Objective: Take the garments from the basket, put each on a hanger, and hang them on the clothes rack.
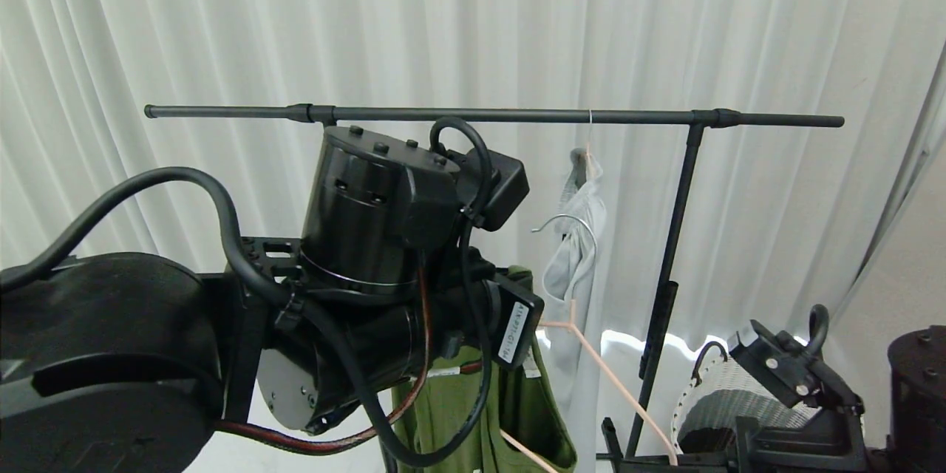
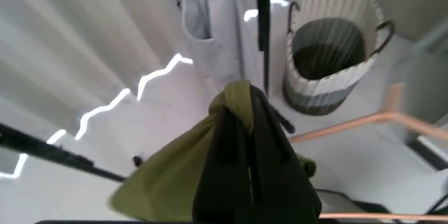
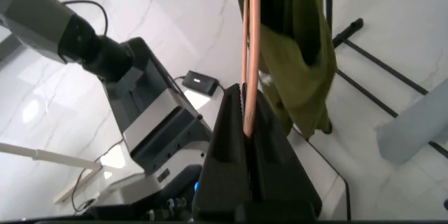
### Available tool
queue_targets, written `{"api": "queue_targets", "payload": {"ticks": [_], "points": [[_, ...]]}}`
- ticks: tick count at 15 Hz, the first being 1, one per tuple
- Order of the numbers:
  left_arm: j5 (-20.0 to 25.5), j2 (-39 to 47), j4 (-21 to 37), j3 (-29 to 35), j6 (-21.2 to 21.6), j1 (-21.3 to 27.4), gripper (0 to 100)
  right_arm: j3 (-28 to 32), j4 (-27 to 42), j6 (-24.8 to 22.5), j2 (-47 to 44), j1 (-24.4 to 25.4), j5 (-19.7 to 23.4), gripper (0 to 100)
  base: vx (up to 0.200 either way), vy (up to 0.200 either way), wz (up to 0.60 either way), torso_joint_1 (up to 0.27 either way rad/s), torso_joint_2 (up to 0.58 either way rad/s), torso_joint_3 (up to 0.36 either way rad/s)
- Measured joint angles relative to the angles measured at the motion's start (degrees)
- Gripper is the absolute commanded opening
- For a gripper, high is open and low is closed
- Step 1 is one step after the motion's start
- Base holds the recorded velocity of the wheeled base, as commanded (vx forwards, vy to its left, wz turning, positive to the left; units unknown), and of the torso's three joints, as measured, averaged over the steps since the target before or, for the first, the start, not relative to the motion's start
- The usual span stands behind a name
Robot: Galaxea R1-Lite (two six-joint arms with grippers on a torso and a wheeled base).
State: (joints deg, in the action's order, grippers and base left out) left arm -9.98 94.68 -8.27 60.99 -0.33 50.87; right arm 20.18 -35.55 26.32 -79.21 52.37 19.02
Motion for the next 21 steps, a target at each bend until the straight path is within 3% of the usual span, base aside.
{"api": "queue_targets", "payload": {"ticks": [7,12,17,21], "points": [[-0.11,-0.12,0.01,1.74,-0.21,0.59,0,2.91,-9.23,1.23,-10.72,1.54,-1.54,0,0.0,0.0,0.0,0.0,0.0,0.0],[-0.49,-1.68,0.04,0.67,-0.11,-1.62,0,3.33,-9.91,0.52,-12.43,1.29,-12.15,0,0.0,0.0,0.0,0.0,0.0,0.0],[-0.52,-3.15,-0.27,-1.76,-0.11,-1.79,0,3.33,-15.27,-3.57,-12.08,0.61,-16.84,0,0.0,0.0,0.0,0.0,0.0,0.0],[-0.52,-3.45,-3.69,-2.69,-0.38,-1.51,0,3.22,-19.05,-8.89,-12.0,0.51,-18.86,0,0.0,0.0,0.0,0.0,0.0,0.0]]}}
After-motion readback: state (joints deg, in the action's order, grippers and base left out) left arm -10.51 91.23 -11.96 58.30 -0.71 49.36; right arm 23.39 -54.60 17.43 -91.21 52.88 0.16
